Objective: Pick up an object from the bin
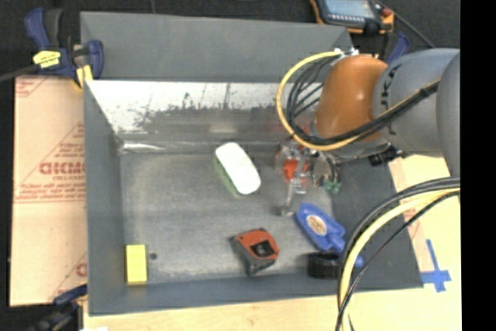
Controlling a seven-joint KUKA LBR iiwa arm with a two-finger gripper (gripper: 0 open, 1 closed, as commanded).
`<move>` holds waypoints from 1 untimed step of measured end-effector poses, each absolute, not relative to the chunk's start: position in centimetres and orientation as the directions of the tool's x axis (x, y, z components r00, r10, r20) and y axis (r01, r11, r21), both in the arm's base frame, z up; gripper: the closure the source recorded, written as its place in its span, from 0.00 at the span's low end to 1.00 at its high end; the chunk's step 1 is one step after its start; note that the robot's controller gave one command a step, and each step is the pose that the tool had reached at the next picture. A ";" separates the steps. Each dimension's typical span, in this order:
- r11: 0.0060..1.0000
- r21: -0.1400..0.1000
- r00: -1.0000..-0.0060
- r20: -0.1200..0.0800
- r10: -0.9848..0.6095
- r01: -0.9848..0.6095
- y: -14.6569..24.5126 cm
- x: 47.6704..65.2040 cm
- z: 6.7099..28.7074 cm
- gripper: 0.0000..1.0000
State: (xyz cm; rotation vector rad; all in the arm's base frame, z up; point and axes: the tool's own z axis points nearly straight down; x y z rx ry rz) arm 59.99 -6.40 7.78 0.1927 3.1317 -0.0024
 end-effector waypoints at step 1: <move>0.974 0.002 -0.974 -0.003 0.227 0.227 -7.9 58.9 7.8 0.00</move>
Offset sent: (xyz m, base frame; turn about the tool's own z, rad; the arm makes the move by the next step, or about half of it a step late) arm 0.0205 -0.0659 -0.0078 0.1312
